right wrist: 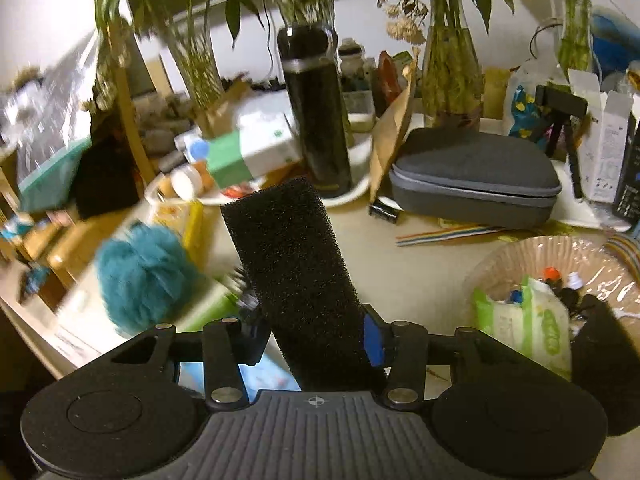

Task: Organize soft objects
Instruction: 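Lift the sponge with the right tool while the left tool approaches the blue loofah, then grasp the blue mesh loofah with the left tool while the right tool holds the sponge, then lower the loofah into the box and open the left tool while the right tool carries the sponge, then lower the black sponge into the box and open the right tool, then move the left tool toward the yellow wet-wipes pack on the desk, then close the left tool on the yellow wet-wipes pack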

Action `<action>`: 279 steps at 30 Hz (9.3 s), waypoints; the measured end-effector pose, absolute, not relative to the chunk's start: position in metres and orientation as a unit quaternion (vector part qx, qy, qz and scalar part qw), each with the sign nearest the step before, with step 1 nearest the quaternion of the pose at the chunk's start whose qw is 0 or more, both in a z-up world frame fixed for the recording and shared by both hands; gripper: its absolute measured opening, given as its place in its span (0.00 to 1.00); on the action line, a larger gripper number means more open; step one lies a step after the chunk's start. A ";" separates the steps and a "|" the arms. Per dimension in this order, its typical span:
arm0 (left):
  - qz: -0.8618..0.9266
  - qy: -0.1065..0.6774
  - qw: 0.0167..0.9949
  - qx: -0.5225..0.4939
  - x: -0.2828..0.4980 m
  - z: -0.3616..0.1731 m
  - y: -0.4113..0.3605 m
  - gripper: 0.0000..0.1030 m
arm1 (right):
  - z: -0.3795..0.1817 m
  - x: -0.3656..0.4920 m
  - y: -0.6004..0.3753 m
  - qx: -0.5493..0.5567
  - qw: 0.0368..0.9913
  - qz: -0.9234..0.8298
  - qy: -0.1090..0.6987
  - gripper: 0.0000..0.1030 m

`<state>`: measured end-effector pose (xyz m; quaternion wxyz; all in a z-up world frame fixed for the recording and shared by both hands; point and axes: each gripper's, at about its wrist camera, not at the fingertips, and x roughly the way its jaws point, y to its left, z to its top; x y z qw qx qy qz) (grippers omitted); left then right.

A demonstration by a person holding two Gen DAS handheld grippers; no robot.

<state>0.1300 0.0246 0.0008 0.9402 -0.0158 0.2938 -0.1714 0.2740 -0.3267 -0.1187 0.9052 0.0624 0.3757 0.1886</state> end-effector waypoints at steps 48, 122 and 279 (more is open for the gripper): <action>-0.241 0.451 0.853 -0.110 0.311 -0.126 0.056 0.43 | -0.055 0.173 -0.313 0.037 0.933 0.213 0.288 0.49; -0.265 0.266 0.927 0.010 0.085 0.041 0.007 0.09 | -0.009 0.107 -0.276 0.037 0.919 0.261 0.292 0.49; -0.142 0.479 0.817 -0.290 0.360 -0.171 0.103 0.60 | -0.104 0.258 -0.317 0.023 0.908 0.167 0.384 1.00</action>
